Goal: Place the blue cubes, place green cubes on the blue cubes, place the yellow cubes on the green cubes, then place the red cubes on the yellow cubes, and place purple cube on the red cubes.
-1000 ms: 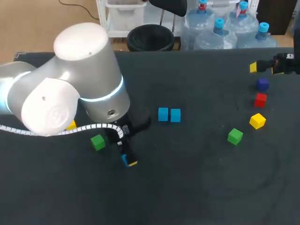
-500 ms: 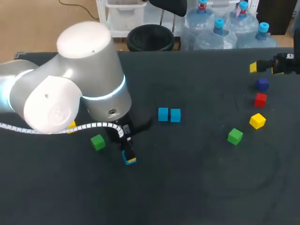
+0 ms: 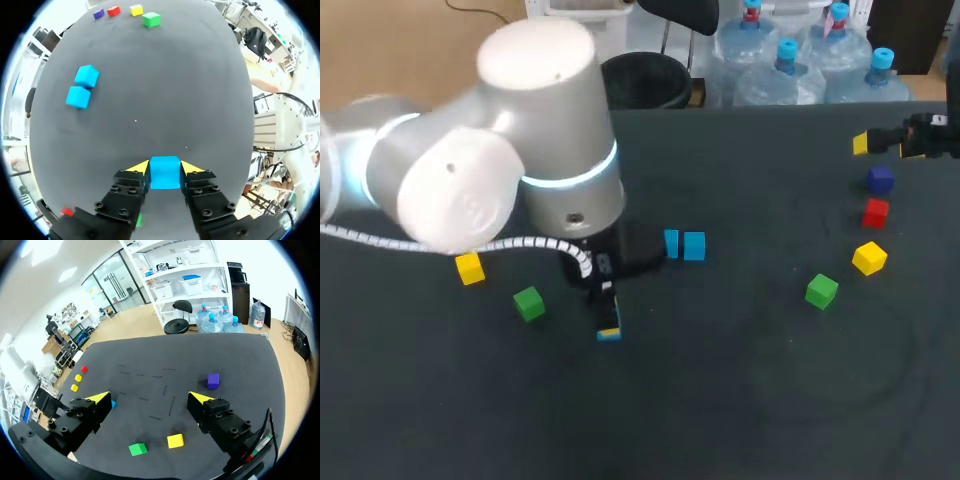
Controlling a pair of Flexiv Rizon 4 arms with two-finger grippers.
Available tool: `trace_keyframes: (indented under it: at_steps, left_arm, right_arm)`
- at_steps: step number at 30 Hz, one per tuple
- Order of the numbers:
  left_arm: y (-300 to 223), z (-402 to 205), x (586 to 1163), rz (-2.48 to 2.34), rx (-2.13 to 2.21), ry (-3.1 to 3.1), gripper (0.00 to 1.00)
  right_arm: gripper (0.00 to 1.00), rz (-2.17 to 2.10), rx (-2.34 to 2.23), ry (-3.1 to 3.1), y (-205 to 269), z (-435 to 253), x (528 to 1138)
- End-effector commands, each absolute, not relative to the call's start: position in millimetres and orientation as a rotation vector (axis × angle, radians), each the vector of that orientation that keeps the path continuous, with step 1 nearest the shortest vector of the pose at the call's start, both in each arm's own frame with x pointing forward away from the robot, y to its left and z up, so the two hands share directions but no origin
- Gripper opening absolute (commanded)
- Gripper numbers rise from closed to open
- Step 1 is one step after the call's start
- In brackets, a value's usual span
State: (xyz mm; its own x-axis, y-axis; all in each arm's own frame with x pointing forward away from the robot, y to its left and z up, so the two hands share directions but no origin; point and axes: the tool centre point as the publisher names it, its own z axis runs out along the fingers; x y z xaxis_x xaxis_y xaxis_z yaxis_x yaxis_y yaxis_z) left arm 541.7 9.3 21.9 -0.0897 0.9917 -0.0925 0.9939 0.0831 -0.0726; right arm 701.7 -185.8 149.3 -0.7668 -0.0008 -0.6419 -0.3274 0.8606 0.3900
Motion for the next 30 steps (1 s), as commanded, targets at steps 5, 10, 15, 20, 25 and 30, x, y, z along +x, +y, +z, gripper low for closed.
trace_keyframes:
  at_steps: [5, 10, 15, 20, 25, 30]
  left_arm:
    - [3, 30, 572, -0.197, 2.132, 2.293, 0.00]
    - [2, 37, 594, -0.197, 2.100, 2.289, 0.00]
    - [-1, 52, 609, -0.162, 2.080, 2.265, 0.00]
    - [-6, 65, 614, -0.135, 2.081, 2.235, 0.00]
    - [-9, 71, 614, -0.130, 2.093, 2.213, 0.00]
    - [-9, 81, 605, -0.120, 2.117, 2.191, 0.00]
  right_arm:
    - [1.00, 0.646, -0.236, 2.373, -186, 150, 701]
    - [1.00, 0.646, -0.236, 2.373, -186, 150, 701]
    - [1.00, 0.646, -0.236, 2.373, -186, 150, 701]
    - [1.00, 0.646, -0.236, 2.373, -186, 150, 701]
    - [1.00, 0.646, -0.236, 2.373, -186, 150, 701]
    - [1.00, 0.646, -0.236, 2.373, -186, 150, 701]
